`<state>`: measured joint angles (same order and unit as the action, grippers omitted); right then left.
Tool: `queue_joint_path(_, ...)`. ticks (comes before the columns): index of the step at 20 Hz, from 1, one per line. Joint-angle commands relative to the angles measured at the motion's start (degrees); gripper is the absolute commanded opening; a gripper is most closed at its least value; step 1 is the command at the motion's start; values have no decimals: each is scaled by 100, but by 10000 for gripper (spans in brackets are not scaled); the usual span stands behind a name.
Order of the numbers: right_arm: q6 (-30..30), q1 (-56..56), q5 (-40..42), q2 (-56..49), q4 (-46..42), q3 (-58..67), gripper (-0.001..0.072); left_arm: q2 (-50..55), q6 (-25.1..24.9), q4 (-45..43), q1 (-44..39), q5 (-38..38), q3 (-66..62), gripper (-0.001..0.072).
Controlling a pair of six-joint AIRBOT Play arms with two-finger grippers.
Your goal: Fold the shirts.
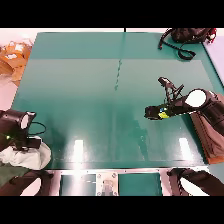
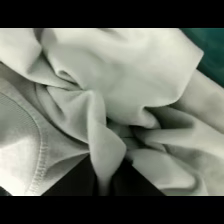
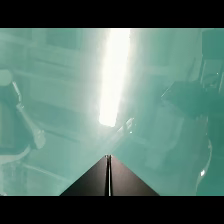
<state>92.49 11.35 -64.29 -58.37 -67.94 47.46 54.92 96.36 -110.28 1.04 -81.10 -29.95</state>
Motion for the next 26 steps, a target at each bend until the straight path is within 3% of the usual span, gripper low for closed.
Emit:
queue_joint_path(1, 2, 4, 0, 2, 2, -2, 15, 4, -345, 15, 61, 114, 2, 26)
queue_joint_path(5, 0, 4, 0, 2, 2, -2, 14, 2, -599, 990, -4, -363, -1290, 25)
queue_joint_path(8, 2, 4, 0, 2, 2, -2, 15, 4, -542, 1698, -798, -264, -2802, 25)
queue_joint_path(13, 2, 4, 0, 2, 2, -2, 15, 197, -339, 2992, -2715, 1652, -4439, 25)
queue_joint_path(16, 0, 4, 0, 2, 2, -2, 15, 734, -385, 3073, -3648, 2780, -4651, 26)
queue_joint_path(18, 2, 4, 0, 2, 2, -2, 15, 1274, -380, 3101, -3880, 3029, -4653, 27)
queue_joint_path(19, 2, 4, 0, 2, 2, -2, 15, 1563, -380, 3163, -3910, 3056, -4653, 89)
queue_joint_path(20, 2, 4, 0, 2, 2, -2, 15, 1799, -358, 3237, -3908, 3056, -4653, 461)
queue_joint_path(21, 2, 4, 0, 2, 2, -2, 15, 1976, -210, 3272, -3895, 3027, -4653, 703)
queue_joint_path(26, 2, 4, 0, 4, 0, -2, 15, 1832, -162, 2745, -3552, 2356, -4684, 713)
